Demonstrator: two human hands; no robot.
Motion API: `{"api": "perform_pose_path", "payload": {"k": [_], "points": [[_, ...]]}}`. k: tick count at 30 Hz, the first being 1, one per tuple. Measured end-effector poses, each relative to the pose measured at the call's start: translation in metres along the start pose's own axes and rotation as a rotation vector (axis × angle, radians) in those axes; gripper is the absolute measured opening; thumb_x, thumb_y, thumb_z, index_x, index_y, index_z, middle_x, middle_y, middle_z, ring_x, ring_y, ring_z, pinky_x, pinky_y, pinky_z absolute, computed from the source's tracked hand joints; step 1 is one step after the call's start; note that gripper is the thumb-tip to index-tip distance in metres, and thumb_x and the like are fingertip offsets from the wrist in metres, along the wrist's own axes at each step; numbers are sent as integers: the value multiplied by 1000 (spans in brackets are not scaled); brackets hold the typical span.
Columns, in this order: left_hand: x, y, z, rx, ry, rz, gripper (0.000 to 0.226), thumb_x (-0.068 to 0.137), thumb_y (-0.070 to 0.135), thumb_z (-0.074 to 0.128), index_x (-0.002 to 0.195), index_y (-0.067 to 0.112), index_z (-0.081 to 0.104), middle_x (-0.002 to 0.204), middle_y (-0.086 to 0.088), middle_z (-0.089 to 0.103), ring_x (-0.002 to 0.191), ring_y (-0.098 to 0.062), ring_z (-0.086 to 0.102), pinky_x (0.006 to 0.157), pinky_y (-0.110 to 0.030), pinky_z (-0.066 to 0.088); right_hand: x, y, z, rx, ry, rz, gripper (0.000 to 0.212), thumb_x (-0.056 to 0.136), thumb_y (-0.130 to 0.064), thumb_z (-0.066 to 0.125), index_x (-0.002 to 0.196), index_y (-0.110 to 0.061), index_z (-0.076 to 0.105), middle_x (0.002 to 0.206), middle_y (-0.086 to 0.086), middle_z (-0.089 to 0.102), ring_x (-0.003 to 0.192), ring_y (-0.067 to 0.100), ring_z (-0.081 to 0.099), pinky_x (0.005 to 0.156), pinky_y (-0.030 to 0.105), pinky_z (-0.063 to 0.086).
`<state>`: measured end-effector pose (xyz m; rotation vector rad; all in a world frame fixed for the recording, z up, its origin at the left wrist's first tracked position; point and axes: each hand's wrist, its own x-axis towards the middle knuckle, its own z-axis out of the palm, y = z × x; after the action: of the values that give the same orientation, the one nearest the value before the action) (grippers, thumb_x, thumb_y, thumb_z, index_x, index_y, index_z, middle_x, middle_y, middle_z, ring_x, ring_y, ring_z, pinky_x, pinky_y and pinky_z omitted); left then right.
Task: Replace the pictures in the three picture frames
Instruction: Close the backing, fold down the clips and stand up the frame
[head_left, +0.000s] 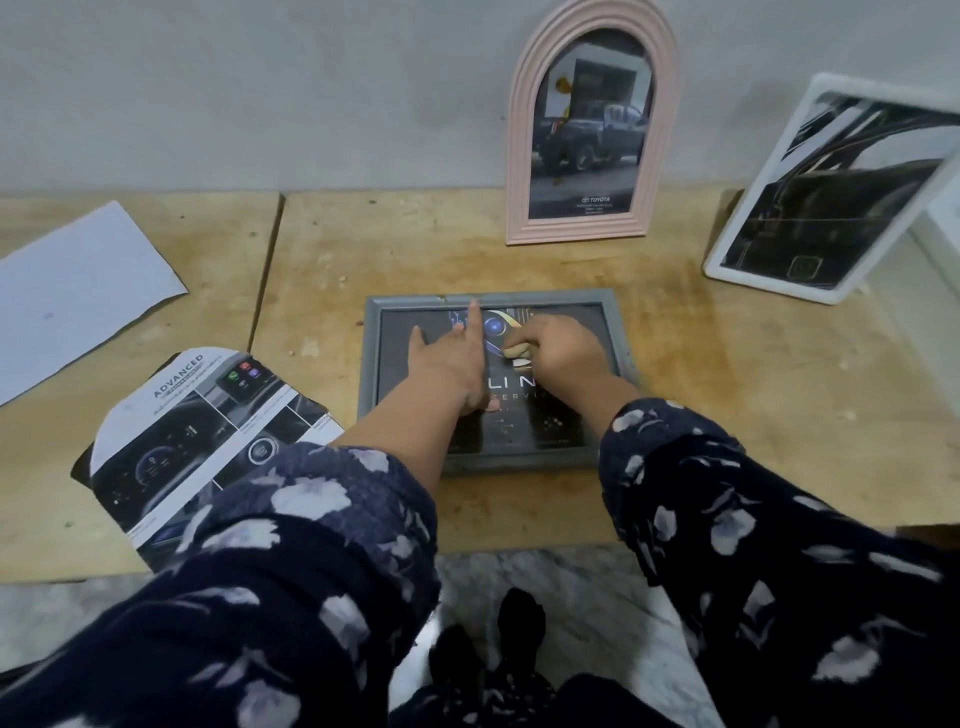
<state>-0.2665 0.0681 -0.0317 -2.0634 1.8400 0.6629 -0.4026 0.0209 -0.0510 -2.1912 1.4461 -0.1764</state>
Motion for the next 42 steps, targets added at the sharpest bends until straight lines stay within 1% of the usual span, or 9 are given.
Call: {"api": "perform_pose_path", "payload": {"k": [5,13,18,22,25,33,36,40,42], "points": [[2,2,0,11,-8,-1,117,83,47,69,151,11,-20,161,-10,14,145,-22,24,119,-51,2,-38,9,16,36,82,-158,34,74,8,56,84,-17,77,95,5,73,88,33,62,82,47,50],[-3,-1,-5,-14,-32,-10,112,86,44,68,152,14,-17,162,-8,6,146,-22,21,117,-53,-3,-74,14,8,19,-35,-90,43,74,10,50,83,-24,75,92,-6,73,94,17,61,89,30,48],[-6,0,-7,-38,-12,39,114,84,37,70,151,21,-21,162,-3,7,148,-21,12,114,-61,-3,-87,26,-16,-23,-100,-28,41,78,7,48,91,-22,74,102,-1,71,101,19,62,85,29,49],[-3,20,-10,-62,53,114,120,77,31,71,150,20,-24,160,-3,15,147,-18,13,115,-60,-3,-56,25,-52,65,108,77,36,83,3,50,99,-20,73,112,0,69,104,21,61,89,31,48],[0,38,-8,-63,67,185,128,73,47,77,150,18,-22,156,-4,27,143,-20,28,118,-51,8,-20,22,-65,10,174,91,39,86,1,51,108,-23,71,116,2,66,106,25,61,91,33,48],[7,48,-2,-1,4,102,133,71,56,75,150,12,-22,158,-3,22,139,-22,36,118,-51,7,12,27,-37,-284,-14,100,38,93,-8,47,122,-26,65,128,4,59,114,25,57,93,29,43],[6,49,-1,9,8,102,129,73,57,73,151,13,-19,159,-3,20,141,-21,33,118,-51,3,-8,36,-30,-259,27,40,33,90,-8,49,114,-21,68,117,6,62,108,26,57,91,32,41],[4,49,-2,14,1,96,126,75,57,72,152,12,-17,161,-4,15,143,-21,29,118,-51,0,-44,38,-18,-188,217,-90,28,63,9,67,79,-12,76,76,14,67,67,35,64,59,33,48],[2,49,-4,22,-12,96,124,76,57,71,152,13,-16,161,-5,12,145,-22,25,118,-51,-1,-58,31,-19,-187,157,-66,23,71,1,68,88,-13,76,86,12,69,78,34,65,65,34,49]]}}
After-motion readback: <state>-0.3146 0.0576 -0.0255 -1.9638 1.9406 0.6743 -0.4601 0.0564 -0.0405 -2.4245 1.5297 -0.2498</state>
